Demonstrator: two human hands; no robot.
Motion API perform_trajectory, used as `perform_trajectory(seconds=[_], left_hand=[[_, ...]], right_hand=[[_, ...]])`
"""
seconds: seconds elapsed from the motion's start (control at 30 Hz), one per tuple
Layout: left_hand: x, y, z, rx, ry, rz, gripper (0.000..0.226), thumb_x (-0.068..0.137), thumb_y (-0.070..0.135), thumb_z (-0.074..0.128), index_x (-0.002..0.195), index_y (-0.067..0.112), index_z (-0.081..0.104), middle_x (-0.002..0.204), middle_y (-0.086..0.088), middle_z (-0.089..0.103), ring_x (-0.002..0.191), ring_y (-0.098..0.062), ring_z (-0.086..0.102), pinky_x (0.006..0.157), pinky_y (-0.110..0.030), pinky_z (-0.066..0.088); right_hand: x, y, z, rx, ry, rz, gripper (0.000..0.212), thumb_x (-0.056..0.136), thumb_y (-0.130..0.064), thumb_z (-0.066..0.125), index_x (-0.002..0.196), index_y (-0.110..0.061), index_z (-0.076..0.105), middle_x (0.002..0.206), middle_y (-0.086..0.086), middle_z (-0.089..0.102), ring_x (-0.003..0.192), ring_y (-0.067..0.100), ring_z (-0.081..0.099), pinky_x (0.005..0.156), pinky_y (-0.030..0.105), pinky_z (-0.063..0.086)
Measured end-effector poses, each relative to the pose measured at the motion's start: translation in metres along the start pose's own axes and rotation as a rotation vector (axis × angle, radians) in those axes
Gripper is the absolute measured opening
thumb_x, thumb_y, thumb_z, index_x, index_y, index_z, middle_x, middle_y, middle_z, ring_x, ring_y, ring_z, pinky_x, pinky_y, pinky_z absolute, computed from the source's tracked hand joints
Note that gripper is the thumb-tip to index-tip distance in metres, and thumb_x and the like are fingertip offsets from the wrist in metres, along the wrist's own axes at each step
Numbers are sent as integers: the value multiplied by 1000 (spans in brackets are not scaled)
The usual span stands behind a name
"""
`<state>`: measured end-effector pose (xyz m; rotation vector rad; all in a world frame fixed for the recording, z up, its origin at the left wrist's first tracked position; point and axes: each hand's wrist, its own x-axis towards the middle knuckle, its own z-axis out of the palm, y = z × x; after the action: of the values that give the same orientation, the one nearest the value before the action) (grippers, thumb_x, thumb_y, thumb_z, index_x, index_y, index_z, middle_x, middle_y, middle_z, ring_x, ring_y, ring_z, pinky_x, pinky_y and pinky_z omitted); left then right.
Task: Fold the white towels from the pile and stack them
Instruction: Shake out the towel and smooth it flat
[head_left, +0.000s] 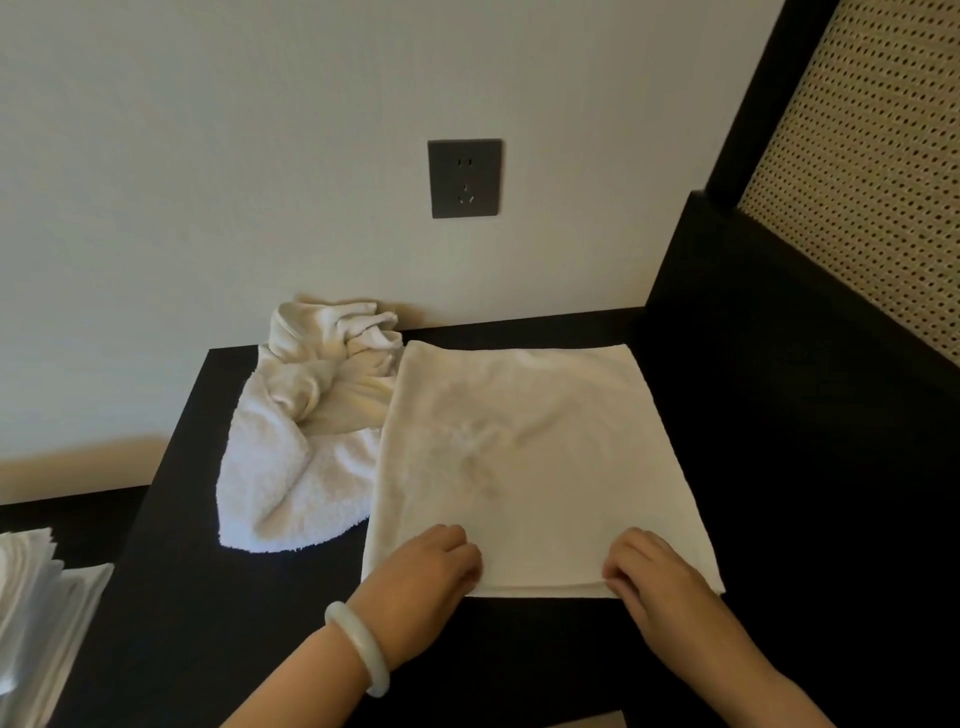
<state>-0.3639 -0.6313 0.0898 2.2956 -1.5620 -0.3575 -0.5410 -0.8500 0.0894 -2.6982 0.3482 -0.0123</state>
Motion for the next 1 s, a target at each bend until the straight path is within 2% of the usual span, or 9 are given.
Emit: perform_trajectory(seconds=[0.4, 0.47, 0.53, 0.6, 0.67, 0.73, 0.83, 0.9, 1.0], left_hand=[[-9, -12, -11, -128, -161, 37, 12, 98, 27, 52, 97, 20, 61, 98, 11, 52, 86, -2, 48, 82, -20, 44], [-2, -22, -17, -185, 25, -25, 11, 96, 26, 57, 100, 20, 66, 104, 11, 54, 91, 0, 52, 87, -23, 47], [8, -34, -21, -46, 209, -105, 29, 96, 27, 59, 124, 18, 63, 133, 4, 52, 121, -10, 49, 107, -25, 38], [15, -40, -18, 138, 134, -202, 59, 100, 41, 47, 153, 21, 29, 163, 1, 13, 150, -20, 10, 122, -31, 8], [13, -40, -6, 291, 10, -216, 66, 103, 49, 25, 156, 24, -4, 161, 1, -24, 147, -20, -25, 120, -36, -17], [2, -34, 6, 363, 8, -192, 63, 103, 49, 19, 157, 19, 4, 164, -6, -10, 150, -28, -13, 120, -39, -4], [-16, -17, 13, 321, -34, -181, 61, 95, 50, 34, 143, 16, 49, 151, -7, 42, 140, -23, 38, 107, -36, 28], [-20, -6, 11, 264, -73, -211, 61, 91, 54, 35, 136, 21, 58, 145, -2, 51, 132, -18, 49, 104, -31, 32], [-8, -8, -5, 242, 71, -275, 45, 101, 43, 27, 134, 27, 54, 142, 9, 45, 129, -17, 46, 104, -25, 32]], right_hand=[[-5, -4, -4, -31, -96, 0, 22, 98, -39, 54, 77, -35, 47, 87, -20, 45, 85, -2, 49, 73, 14, 42], [12, -10, -2, 43, 71, 6, 21, 97, -35, 57, 77, -33, 52, 84, -20, 50, 80, 0, 53, 71, 15, 43], [37, -18, 6, 77, 256, 21, 10, 99, -25, 56, 104, -26, 64, 112, -19, 57, 106, 2, 54, 92, 21, 43], [62, -25, 20, 27, 236, 154, 43, 104, -32, 43, 145, -22, 43, 154, -7, 33, 143, 12, 27, 118, 26, 20], [75, -23, 36, -105, 124, 235, 59, 105, -44, 25, 158, -26, 6, 165, -5, -4, 151, 12, -7, 123, 33, -6], [74, -17, 45, -191, 74, 225, 63, 104, -50, 14, 156, -28, -14, 163, -5, -19, 149, 10, -21, 121, 37, -16], [60, -1, 47, -246, 49, 129, 63, 102, -54, 10, 148, -32, -27, 157, -12, -30, 145, 6, -29, 119, 33, -19], [57, 5, 38, -247, 41, 62, 63, 103, -54, 18, 154, -32, -12, 160, -12, -19, 150, 9, -15, 121, 32, -10], [71, -4, 20, -145, 286, 45, 51, 102, -48, 36, 130, -16, 63, 135, 1, 60, 126, 25, 55, 106, 37, 41]])
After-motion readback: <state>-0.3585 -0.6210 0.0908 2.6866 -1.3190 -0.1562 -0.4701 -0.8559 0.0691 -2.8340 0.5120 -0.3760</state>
